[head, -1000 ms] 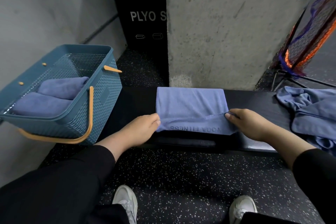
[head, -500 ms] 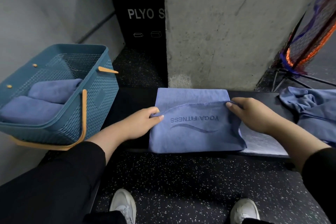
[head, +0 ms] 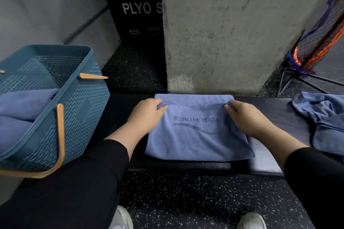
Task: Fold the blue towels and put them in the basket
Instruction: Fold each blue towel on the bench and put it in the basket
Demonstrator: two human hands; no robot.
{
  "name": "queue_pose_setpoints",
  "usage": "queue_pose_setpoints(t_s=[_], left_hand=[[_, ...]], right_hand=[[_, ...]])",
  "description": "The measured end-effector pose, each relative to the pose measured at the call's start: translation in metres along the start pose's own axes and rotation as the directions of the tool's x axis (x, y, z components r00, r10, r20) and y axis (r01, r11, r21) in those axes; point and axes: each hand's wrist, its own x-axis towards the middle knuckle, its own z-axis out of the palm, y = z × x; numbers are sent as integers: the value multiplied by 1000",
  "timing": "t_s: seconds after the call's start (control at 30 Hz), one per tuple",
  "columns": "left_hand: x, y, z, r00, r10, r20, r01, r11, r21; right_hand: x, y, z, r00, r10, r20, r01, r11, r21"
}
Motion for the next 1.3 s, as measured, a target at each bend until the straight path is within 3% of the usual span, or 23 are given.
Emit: queue_pose_setpoints(t_s=[0.1,0.27,0.6,0.67,0.73,0.83,0.9,0.97,1.07,1.17,1.3], left_hand=[[-1,-4,5,998,52,41,-57,991,121],[-15,-8,-4,992,85,94,-100,981,168],[-80,-2,-22,963,112,247,-173,955,240],[-84,3,-31,966,121,230,-159,975,153],[-82,8,-45,970,150,193,-138,988,-72],[-70,18,-69,990,139,17,-117,888,-445],[-55,24,-76,993,18,-119,-87,795,-601],[-37,24,-73,982,-62,-181,-66,780,-623],[-10,20,-53,986,-69,-149,-14,870,-492],[4,15,-25,998,-48,-47,34,966,-256],[2,6,1,997,-14,78,18,999,-45]], right_hand=[[-2,-2,0,1000,-26,12,26,999,-39],[-21,-3,-7,997,-7,77,10,999,-34],[-75,-16,-22,942,-73,327,119,985,-124],[-81,-18,-32,950,-122,286,133,991,-20],[-85,-23,-48,969,-160,190,117,968,221],[-83,-32,-71,995,-95,-8,79,778,623],[-71,-34,-75,993,14,-120,74,713,697],[-53,-33,-69,974,107,-199,49,758,650],[-28,-28,-51,963,136,-234,-20,898,440],[-16,-19,-27,992,59,-111,-32,972,232],[-10,-10,-10,997,82,-5,-81,991,102]])
